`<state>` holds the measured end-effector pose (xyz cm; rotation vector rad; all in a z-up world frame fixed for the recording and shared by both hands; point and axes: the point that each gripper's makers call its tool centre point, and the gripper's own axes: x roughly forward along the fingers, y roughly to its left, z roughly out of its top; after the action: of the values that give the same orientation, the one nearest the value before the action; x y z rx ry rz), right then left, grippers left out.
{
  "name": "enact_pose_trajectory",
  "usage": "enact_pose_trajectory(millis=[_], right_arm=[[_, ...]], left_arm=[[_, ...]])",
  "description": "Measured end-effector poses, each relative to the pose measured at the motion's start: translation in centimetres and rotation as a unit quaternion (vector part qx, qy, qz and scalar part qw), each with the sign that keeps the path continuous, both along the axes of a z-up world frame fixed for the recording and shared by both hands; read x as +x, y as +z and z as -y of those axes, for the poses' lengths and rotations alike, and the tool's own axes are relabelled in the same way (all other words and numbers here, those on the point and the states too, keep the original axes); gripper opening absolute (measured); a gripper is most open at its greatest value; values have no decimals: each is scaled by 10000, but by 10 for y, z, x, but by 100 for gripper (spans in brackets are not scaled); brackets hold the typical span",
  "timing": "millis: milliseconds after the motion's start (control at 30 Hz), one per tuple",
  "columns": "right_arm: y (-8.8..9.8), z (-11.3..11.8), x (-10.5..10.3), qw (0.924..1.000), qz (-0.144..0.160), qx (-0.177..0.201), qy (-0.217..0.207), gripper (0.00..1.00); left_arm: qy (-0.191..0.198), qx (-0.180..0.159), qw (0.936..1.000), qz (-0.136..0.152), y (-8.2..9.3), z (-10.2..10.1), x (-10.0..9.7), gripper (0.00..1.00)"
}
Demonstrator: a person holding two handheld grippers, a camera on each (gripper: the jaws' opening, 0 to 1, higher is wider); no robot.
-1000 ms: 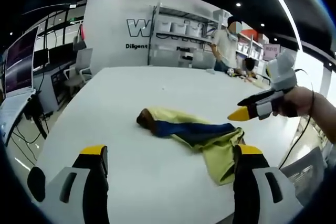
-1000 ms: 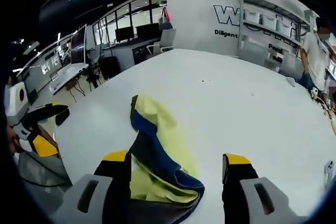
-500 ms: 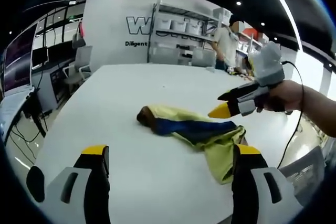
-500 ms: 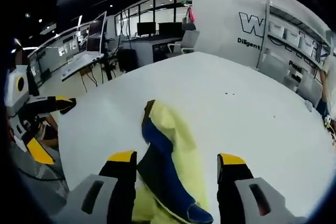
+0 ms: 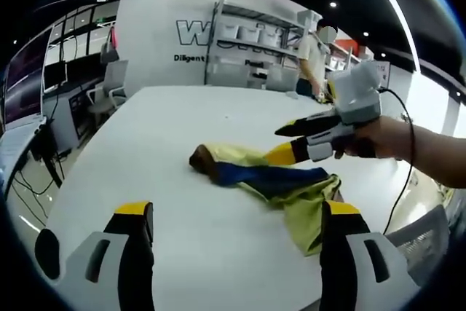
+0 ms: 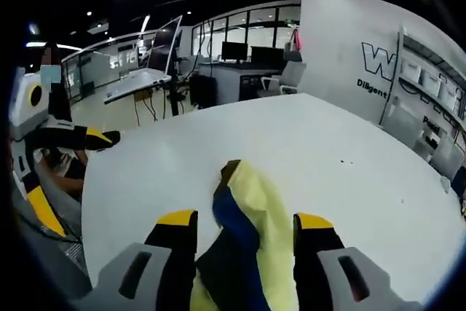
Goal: Fold the garment on the visible template until the final outline fits inside the template.
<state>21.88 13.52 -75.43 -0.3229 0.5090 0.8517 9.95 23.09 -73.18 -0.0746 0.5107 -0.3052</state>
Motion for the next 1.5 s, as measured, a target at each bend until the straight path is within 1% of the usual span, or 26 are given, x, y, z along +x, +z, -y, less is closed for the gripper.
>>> enact_pose_trajectory(millis=[33,133,200,267,333,533,667,800,833,900,967,1000,1033,1067,1167,1200,1267,1300,1333,1400,1500], right_arm=[[-1,-6,1,10000,8,13,57,47],[-5,-13,3,9999,8,-16,121,44],[-12,-17,6,9998,-63,-108,163,42],[-16,-20,7,9997,-89,-117,211,42],[-24,-25,6,9992,-151,-200,297,42],[-37,-35,5,9980,-236,-333,491,41],[-43,-44,3,9967,-233,-406,669,35],[-50,-54,3,9956,-215,-437,803,32],[-55,-58,3,9946,-216,-494,889,31],[-55,-59,3,9945,-218,-500,899,30],[-56,-59,3,9943,-220,-505,908,35],[-60,-62,6,9938,-170,-580,929,35],[-63,-65,8,9932,-121,-656,950,33],[-67,-66,10,9927,-136,-703,972,31],[-69,-64,17,9932,-84,-773,867,31],[-73,-64,18,9924,-112,-841,895,29],[-76,-65,19,9915,-120,-890,937,28],[-78,-65,19,9908,-122,-946,961,27],[-82,-63,20,9882,-79,-1126,1040,26],[-83,-63,21,9876,-52,-1181,1029,23],[-89,-63,23,9846,10,-1377,1076,21]], left_arm=[[17,19,10000,-8,0,-2,0,89],[68,-1,10000,-23,-1,-5,1,88],[84,-18,10000,-26,-2,-6,0,88],[81,-12,9999,-84,-4,-6,0,88],[100,-26,9999,-74,-4,-7,-1,88],[101,-30,9999,-94,-5,-8,-1,88],[98,-26,9999,-125,-7,-9,-1,88],[100,-7,9999,-140,-10,-10,-2,88],[109,-6,9998,-154,-11,-11,-3,88],[111,-7,9998,-156,-11,-11,-3,88],[113,-8,9998,-158,-11,-11,-3,88],[113,-18,9998,-172,-12,-11,-3,88],[113,-28,9998,-186,-13,-12,-4,87],[118,-31,9997,-206,-15,-12,-5,87],[115,-34,9997,-234,-16,-13,-5,87],[115,-26,9996,-249,-17,-14,-5,87],[133,-39,9996,-263,-18,-15,-5,87],[139,-49,9996,-260,-18,-15,-5,87],[147,-53,9995,-258,-18,-16,-5,87],[167,-54,9995,-257,-18,-17,-4,87],[197,-68,9994,-261,-19,-20,-4,86]])
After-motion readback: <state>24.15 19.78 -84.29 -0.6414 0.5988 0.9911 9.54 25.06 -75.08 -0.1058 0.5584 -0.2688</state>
